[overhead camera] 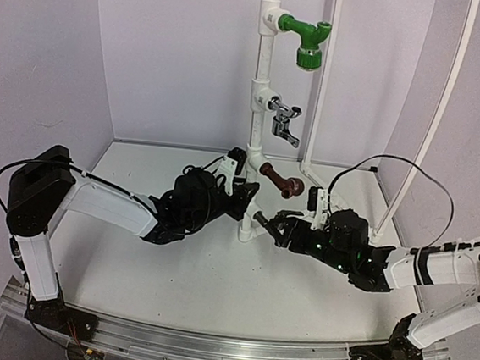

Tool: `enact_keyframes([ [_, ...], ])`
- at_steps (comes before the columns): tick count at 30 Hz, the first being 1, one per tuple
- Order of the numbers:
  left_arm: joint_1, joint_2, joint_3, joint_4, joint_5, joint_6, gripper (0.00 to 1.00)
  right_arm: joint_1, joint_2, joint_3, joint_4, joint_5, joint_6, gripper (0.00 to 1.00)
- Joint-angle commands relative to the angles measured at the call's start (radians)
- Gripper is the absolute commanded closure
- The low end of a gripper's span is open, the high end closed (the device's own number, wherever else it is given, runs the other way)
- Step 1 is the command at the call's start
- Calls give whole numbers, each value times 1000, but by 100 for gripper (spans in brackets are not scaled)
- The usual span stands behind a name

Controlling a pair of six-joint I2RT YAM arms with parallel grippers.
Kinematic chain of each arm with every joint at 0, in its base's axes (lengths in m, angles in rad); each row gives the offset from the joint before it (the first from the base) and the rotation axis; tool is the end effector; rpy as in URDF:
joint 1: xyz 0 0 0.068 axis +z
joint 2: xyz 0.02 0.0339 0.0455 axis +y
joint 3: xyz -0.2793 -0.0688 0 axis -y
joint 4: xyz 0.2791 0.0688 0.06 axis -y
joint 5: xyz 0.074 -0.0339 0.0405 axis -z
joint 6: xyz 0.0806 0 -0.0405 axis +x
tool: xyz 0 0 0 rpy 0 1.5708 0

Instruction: Install the water faucets

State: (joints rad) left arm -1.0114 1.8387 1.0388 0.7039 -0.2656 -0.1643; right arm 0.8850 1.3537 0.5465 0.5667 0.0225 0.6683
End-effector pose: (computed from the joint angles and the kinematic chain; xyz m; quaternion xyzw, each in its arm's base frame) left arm 0.2740 -0.3977 0.2099 0.2204 0.7055 -0.2880 0.6089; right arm 0.2207 0.2669 0.1893 -0.0782 0.7829 0.4262 0.4464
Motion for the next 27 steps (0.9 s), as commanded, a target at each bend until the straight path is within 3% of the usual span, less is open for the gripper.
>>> enact_keyframes([
  [1, -3, 59, 4, -175, -9, -86, 100, -20, -4, 10, 67, 170, 354, 61],
  [3, -5, 61, 5, -176, -11, -86, 100, -47, -6, 5, 49, 122, 477, 91],
  [4, -6, 62, 6, -176, -12, -86, 100, -66, -3, 4, 15, 94, 556, 98],
  [6, -6, 62, 6, -176, -16, -84, 100, -106, 17, -10, -28, 22, 706, 100],
  [8, -6, 60, 5, -177, -17, -81, 100, -137, 54, -27, -30, -68, 788, 95],
  [10, -5, 60, 5, -178, -18, -81, 100, -165, 96, -33, -28, -136, 790, 80],
  [13, -6, 58, 3, -179, -17, -81, 100, -196, 131, -22, -40, -198, 644, 59],
  [17, -6, 49, 0, -183, -18, -78, 100, -242, 121, 25, -139, -360, 364, 42],
  [19, -6, 46, 0, -185, -19, -76, 100, -246, 71, 104, -340, -397, 152, 38],
  [22, -6, 45, 0, -188, -19, -75, 100, -245, -42, 175, -612, -331, -139, 30],
  [24, -6, 46, 2, -187, -18, -75, 100, -245, -129, 168, -696, -261, -298, 17],
  [27, -6, 49, 8, -190, -16, -73, 100, -245, -230, 174, -774, -184, -482, 8],
])
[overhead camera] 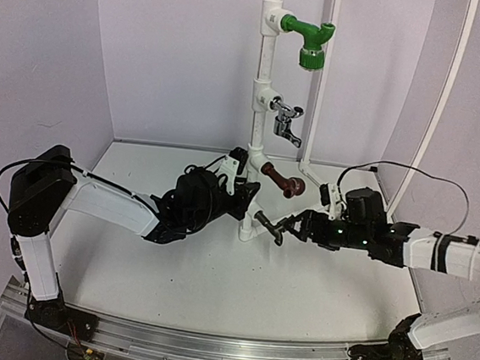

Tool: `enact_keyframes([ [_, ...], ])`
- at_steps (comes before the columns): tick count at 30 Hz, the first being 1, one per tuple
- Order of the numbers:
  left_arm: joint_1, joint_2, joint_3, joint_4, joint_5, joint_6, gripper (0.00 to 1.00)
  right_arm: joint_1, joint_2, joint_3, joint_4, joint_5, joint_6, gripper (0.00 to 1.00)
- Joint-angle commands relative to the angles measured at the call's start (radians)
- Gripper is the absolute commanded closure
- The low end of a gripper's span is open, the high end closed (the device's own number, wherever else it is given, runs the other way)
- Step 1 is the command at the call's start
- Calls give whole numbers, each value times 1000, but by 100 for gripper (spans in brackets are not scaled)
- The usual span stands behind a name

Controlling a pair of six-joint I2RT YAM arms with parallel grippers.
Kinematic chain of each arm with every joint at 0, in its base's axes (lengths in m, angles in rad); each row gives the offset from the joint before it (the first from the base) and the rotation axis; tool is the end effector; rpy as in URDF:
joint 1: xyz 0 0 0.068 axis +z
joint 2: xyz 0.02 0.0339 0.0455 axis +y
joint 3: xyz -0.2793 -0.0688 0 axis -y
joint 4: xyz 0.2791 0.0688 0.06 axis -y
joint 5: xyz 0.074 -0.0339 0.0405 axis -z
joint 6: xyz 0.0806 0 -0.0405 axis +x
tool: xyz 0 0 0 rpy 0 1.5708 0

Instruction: Install the water faucets

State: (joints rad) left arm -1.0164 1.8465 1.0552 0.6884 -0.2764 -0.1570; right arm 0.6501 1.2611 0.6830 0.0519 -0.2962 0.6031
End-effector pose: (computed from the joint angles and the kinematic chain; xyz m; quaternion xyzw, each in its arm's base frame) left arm 0.2744 -0.4013 0.2103 0.2225 0.7070 -0.2821 0.6091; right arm 0.2501 0.2197 0.2014 -0.0937 0.8552 0.3929 0.3247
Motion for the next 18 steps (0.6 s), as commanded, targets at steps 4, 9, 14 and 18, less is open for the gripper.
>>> enact_keyframes([
  [4, -1, 40, -6, -177, -8, -81, 100, 21, -195, 57, -249, 78, -630, 6],
  [9, -1, 39, -10, -181, -12, -81, 100, 245, -185, 16, -118, 235, -1085, 3],
  [14, -1, 43, -7, -182, -12, -81, 100, 308, -119, -26, 143, 353, -1304, 2],
  [18, -1, 43, -6, -182, -12, -76, 100, 308, -14, -10, 248, 397, -1367, 2],
])
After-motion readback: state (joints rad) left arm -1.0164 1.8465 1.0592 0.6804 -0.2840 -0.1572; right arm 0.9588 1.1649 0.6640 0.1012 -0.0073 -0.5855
